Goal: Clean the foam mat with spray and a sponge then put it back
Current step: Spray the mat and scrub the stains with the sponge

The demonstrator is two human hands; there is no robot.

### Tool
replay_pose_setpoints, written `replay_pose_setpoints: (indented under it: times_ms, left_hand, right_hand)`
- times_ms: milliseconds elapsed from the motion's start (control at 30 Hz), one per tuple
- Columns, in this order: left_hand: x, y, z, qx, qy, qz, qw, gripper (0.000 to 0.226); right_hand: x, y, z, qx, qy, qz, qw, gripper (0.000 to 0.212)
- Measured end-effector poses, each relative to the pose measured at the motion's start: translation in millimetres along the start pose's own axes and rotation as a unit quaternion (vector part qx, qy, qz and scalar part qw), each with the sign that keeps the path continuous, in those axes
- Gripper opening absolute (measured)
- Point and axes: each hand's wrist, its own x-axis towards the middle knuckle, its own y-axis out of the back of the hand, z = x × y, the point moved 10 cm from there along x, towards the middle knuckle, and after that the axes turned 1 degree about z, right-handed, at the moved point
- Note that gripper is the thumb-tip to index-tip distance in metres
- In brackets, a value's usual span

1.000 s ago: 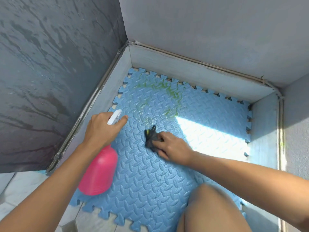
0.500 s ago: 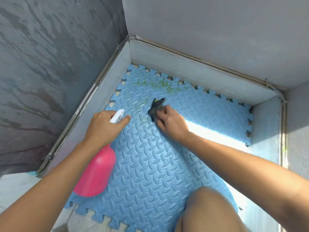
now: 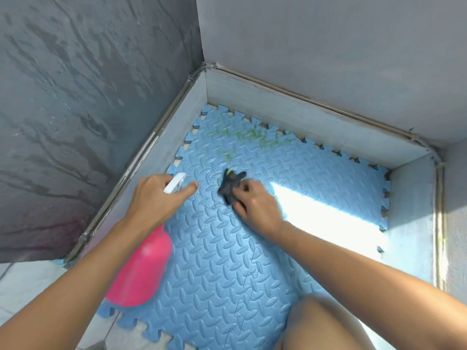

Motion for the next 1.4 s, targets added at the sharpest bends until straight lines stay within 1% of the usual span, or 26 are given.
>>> replay_pose_setpoints:
  times_ms: [67, 133, 200, 267, 300, 367, 433, 467, 500, 533, 600, 633, 733, 800, 833, 867, 900, 967, 1000, 1033, 1067, 1100, 1200, 1233, 1300, 1400]
  left_hand:
    - [5, 20, 2, 0.004, 0.0, 0.052, 0.999, 0.073]
    - [8, 33, 9, 0.007, -0.014, 0.092, 0.996, 0.074]
    - [12, 35, 12, 0.007, -0.029, 0.091, 0.995, 0.072]
    - [15, 32, 7, -0.001, -0.027, 0.074, 0.997, 0.069]
    - [17, 31, 3, -0.012, -0.023, 0.066, 0.997, 0.068]
    - [19, 29, -6, -0.04, -0.023, 0.058, 0.997, 0.065]
    - [19, 30, -8, -0.054, -0.031, 0.063, 0.996, 0.064]
    - [19, 30, -9, -0.057, -0.034, 0.066, 0.996, 0.064]
    - [18, 30, -10, -0.058, -0.036, 0.067, 0.995, 0.065]
    - [18, 30, -10, -0.054, -0.039, 0.067, 0.996, 0.065]
    - [17, 32, -7, -0.045, -0.049, 0.069, 0.995, 0.065]
    - [17, 32, -5, -0.043, -0.055, 0.069, 0.995, 0.064]
    - [14, 31, 5, -0.034, -0.068, 0.075, 0.994, 0.059]
    - [14, 31, 8, -0.034, -0.068, 0.08, 0.994, 0.059]
    - [14, 31, 9, -0.034, -0.066, 0.077, 0.994, 0.059]
    - [14, 30, 9, -0.032, -0.064, 0.074, 0.995, 0.059]
    - [14, 29, 9, -0.03, -0.061, 0.07, 0.995, 0.06]
    - [16, 25, 8, -0.026, -0.054, 0.059, 0.996, 0.063]
    - [19, 22, 7, -0.023, -0.05, 0.055, 0.997, 0.063]
    - [23, 19, 7, -0.021, -0.042, 0.052, 0.998, 0.063]
    - [29, 17, 8, -0.024, -0.033, 0.049, 0.998, 0.063]
    - [37, 15, 10, -0.03, -0.026, 0.048, 0.998, 0.063]
    - [63, 13, 33, -0.054, -0.03, 0.04, 0.997, 0.061]
    - [71, 8, 45, -0.055, -0.041, 0.028, 0.997, 0.061]
    - [82, -12, 62, -0.043, -0.055, -0.018, 0.997, 0.06]
    - [88, -30, 73, -0.02, -0.042, -0.048, 0.998, 0.061]
  right_hand:
    - [-8, -23, -57, 0.019, 0.184, -0.071, 0.98, 0.025]
    - [-13, -40, -88, 0.015, 0.332, -0.129, 0.934, 0.028]
    - [14, -48, -89, -0.002, 0.382, -0.15, 0.912, 0.03]
    - [80, -44, -63, -0.019, 0.315, -0.117, 0.942, 0.033]
    - [121, -37, -42, -0.028, 0.247, -0.077, 0.965, 0.035]
    - [190, -18, 21, -0.033, 0.042, 0.004, 0.999, 0.034]
    - [215, -12, 73, -0.025, -0.148, 0.046, 0.988, 0.033]
    - [215, -14, 75, -0.032, -0.178, 0.05, 0.982, 0.033]
    - [213, -19, 62, -0.035, -0.16, 0.051, 0.985, 0.032]
    - [206, -23, 38, -0.029, -0.106, 0.05, 0.993, 0.03]
    - [174, -36, -21, 0.011, 0.046, 0.017, 0.999, 0.026]
    - [149, -41, -49, 0.032, 0.131, -0.016, 0.991, 0.025]
    - [71, -58, -107, 0.053, 0.354, -0.143, 0.923, 0.029]
    - [67, -60, -108, 0.027, 0.406, -0.161, 0.899, 0.03]
    - [84, -60, -101, 0.011, 0.393, -0.151, 0.907, 0.028]
    - [110, -57, -88, 0.0, 0.351, -0.124, 0.928, 0.027]
    - [141, -49, -67, -0.01, 0.279, -0.087, 0.956, 0.028]
    - [194, -29, -5, -0.015, 0.054, -0.02, 0.998, 0.03]
    - [205, -22, 28, 0.002, -0.058, 0.006, 0.998, 0.029]
    - [205, -18, 46, 0.012, -0.13, 0.029, 0.991, 0.028]
    - [200, -17, 49, 0.013, -0.156, 0.042, 0.987, 0.026]
    - [190, -18, 41, 0.015, -0.146, 0.046, 0.988, 0.025]
    - [129, -21, 13, 0.026, -0.041, 0.014, 0.999, 0.023]
    - [104, -18, 20, 0.027, -0.03, 0.003, 0.999, 0.023]
    - [63, 1, 64, 0.023, -0.082, 0.008, 0.996, 0.025]
    - [6, 42, 159, -0.007, -0.232, 0.042, 0.972, 0.028]
